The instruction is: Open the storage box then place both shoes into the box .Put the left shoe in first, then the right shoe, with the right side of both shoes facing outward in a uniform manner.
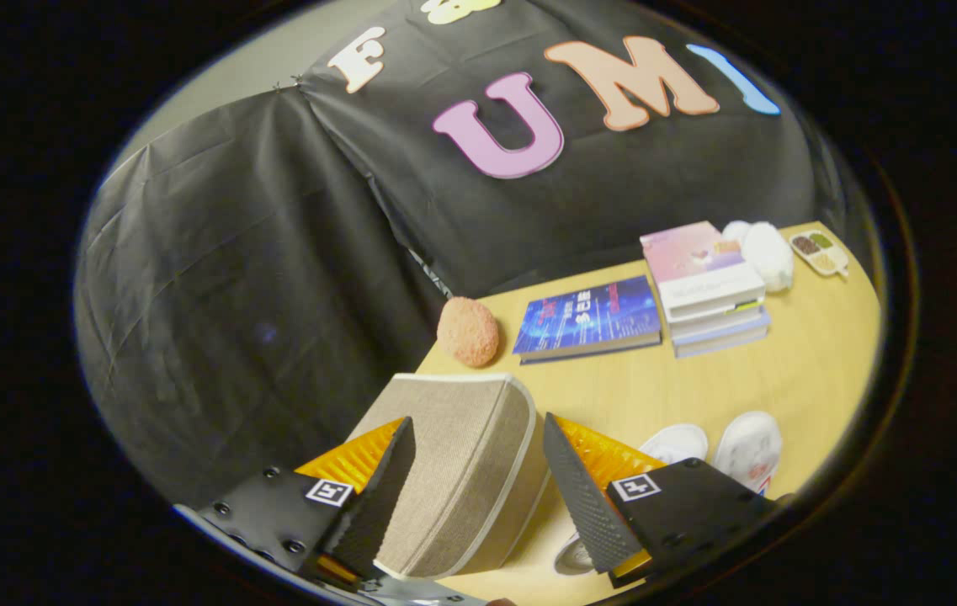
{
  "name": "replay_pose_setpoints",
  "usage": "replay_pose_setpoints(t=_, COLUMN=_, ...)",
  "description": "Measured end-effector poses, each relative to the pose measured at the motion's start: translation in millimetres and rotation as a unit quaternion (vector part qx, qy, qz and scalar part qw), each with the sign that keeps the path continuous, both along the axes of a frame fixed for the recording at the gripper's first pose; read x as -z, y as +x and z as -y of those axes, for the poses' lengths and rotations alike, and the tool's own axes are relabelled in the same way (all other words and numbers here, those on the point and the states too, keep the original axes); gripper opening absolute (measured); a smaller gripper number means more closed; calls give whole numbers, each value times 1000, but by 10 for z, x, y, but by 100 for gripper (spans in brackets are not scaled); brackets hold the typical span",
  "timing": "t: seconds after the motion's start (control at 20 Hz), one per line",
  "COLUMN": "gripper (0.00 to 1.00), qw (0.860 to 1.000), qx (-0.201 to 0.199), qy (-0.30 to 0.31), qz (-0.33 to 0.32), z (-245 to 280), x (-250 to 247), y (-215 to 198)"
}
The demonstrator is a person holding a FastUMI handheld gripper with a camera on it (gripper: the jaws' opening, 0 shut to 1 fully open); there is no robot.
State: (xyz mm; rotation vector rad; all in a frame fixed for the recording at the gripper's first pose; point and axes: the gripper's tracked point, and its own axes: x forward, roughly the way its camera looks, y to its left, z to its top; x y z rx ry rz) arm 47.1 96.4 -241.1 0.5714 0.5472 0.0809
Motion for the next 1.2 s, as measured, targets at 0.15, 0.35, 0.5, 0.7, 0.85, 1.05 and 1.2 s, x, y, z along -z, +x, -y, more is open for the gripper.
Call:
replay_pose_setpoints(t=0.15, gripper=96, qw=997, qx=-8, qy=64, qz=-29, z=-151, x=280, y=-45)
replay_pose_setpoints(t=0.35, gripper=96, qw=990, qx=0, qy=130, qz=-57, z=-258, x=548, y=-86)
replay_pose_setpoints(t=0.5, gripper=97, qw=982, qx=2, qy=175, qz=-70, z=-328, x=658, y=-132)
replay_pose_setpoints(t=0.7, gripper=98, qw=963, qx=6, qy=256, qz=-77, z=-421, x=756, y=-139)
replay_pose_setpoints(t=0.85, gripper=99, qw=955, qx=10, qy=284, qz=-80, z=-444, x=824, y=-140)
replay_pose_setpoints(t=1.05, gripper=98, qw=940, qx=-4, qy=329, qz=-88, z=-549, x=789, y=-187)
replay_pose_setpoints(t=1.2, gripper=93, qw=936, qx=-7, qy=342, qz=-85, z=-559, x=684, y=-223)
